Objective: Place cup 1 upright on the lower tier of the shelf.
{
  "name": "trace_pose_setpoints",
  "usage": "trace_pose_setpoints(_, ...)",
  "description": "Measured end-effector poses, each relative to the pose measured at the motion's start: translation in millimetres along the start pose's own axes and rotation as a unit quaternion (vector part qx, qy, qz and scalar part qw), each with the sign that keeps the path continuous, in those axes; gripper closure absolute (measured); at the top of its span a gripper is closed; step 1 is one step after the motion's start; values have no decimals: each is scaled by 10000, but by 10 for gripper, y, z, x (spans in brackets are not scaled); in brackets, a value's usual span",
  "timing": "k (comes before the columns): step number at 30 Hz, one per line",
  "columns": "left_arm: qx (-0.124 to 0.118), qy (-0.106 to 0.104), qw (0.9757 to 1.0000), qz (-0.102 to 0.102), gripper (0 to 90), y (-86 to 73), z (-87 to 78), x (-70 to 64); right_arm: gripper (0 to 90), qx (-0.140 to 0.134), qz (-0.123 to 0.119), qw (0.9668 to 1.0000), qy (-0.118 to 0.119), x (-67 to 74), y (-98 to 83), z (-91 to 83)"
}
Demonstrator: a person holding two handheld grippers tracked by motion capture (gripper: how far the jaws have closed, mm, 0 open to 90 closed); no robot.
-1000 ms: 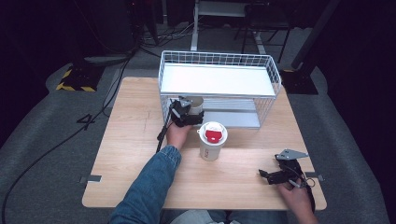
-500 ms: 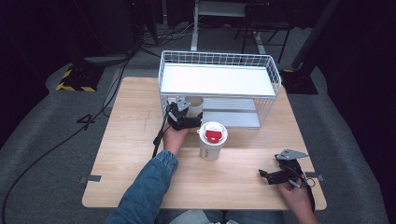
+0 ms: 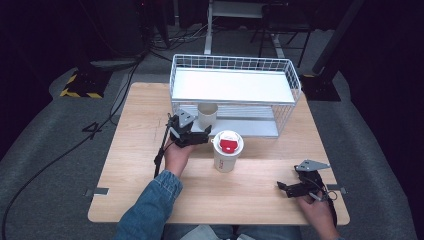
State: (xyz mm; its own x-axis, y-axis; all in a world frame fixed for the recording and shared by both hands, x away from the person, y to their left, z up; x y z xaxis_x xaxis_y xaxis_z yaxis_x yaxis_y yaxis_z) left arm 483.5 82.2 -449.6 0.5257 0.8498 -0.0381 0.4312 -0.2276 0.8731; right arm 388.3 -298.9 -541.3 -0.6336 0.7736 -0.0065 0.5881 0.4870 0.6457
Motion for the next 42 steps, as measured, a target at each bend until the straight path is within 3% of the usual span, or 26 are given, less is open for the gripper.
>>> trace_pose_setpoints(10, -113, -55, 9999, 24, 56, -3, -334, 17, 2, 0, -3, 10000, 2, 0, 1, 1)
trace_pose_setpoints(17, 51, -98, 9999, 113, 57, -40, -497, 35, 2, -1, -3, 10000, 1, 0, 1, 1)
trace_pose_setpoints(29, 288, -269, 9991, 163, 60, -246, -745, 131, 3, 0, -4, 10000, 2, 0, 2, 1)
trace_pose_setpoints(42, 476, -87, 9987, 174, 60, -565, -1051, 258, 6, -2, 31, 10000, 6, 0, 6, 4)
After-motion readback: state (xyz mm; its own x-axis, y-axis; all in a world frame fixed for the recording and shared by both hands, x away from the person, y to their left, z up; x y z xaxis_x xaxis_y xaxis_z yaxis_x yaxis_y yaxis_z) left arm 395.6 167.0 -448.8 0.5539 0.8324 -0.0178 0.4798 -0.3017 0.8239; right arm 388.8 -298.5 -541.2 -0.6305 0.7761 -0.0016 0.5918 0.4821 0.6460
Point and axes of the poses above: each handheld gripper's, and its own axes: z roughly forward along the jaws, y roughly out of its top, x roughly to its left, the point moved 5 cm from there along z, roughly forward along the jaws, and after that the axes turned 5 degrees about x, right-handed, at the moved point
